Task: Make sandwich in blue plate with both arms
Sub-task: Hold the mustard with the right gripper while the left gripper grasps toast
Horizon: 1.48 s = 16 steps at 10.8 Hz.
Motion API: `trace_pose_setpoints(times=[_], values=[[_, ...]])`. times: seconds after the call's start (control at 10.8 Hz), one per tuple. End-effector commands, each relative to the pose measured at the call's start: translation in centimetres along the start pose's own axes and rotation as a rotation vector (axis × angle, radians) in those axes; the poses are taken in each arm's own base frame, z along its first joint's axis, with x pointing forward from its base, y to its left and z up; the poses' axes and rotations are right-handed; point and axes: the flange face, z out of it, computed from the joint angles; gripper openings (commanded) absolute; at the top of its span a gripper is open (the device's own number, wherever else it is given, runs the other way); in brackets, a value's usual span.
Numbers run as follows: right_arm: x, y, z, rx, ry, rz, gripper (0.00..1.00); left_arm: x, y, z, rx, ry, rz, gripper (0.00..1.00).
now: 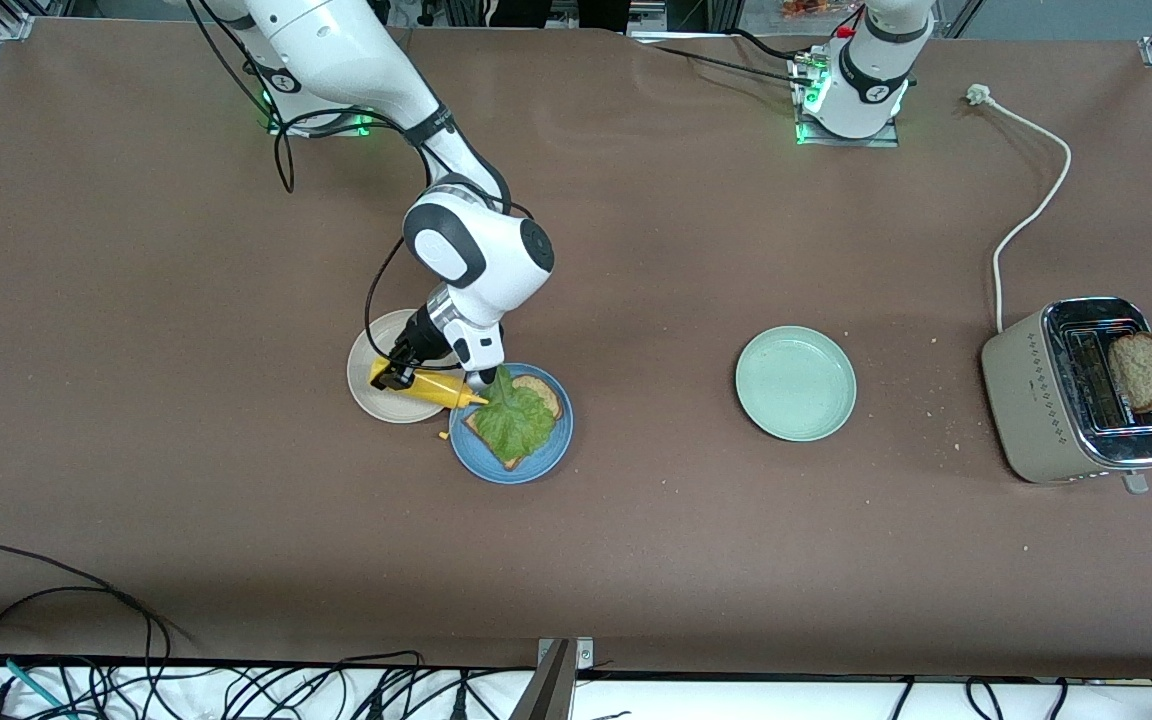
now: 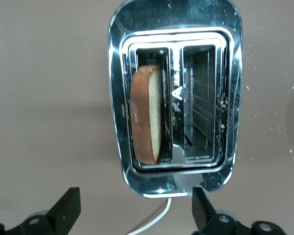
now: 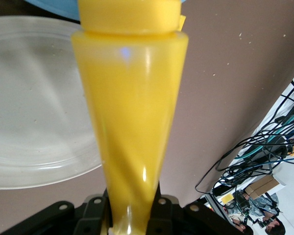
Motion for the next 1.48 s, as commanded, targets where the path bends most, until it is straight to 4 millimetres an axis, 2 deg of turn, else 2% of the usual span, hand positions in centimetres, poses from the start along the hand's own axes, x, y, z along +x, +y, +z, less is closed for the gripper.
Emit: trace_pose_setpoints(times=[0.0,0.18,0.37,0.55,0.74,0.83,1.11,1.2,1.38], values=[[-0.1,-0.2,-0.2,-0.028,-0.002,0.009,0.0,2.3,-0.6,1.1,-0.008,0.033,-0.006,1.0],[-0.5,0.3,-0.4,-0.024,0.003,0.008,0.0,3.3,-0.7,2.2,-0.062,0.045,-0.023,1.0],[-2.5,2.7,0.0,0.016,0.041,0.02,0.0,3.8,-0.7,3.7,-0.08,0.029,-0.023,1.0],[-4.6,4.4,0.3,0.211,0.153,0.036,0.0,4.3,-1.0,4.5,-0.074,0.047,-0.025,0.97],[-6.2,5.7,-0.8,0.384,0.268,0.068,0.0,4.4,-0.9,5.0,-0.077,0.042,-0.024,0.95],[-7.3,6.5,-0.8,0.473,0.324,0.085,0.0,4.4,-0.9,5.1,-0.076,0.04,-0.023,0.84],[-11.1,9.4,1.0,0.607,0.463,0.06,0.0,4.4,-0.4,5.4,-0.077,0.023,-0.035,0.1],[-12.2,10.2,2.3,0.663,0.526,0.043,0.0,4.4,-0.4,5.4,-0.078,0.021,-0.038,0.0],[-15.0,11.9,6.8,0.764,0.664,0.013,0.0,4.2,-0.3,4.6,-0.07,0.026,-0.038,0.0]])
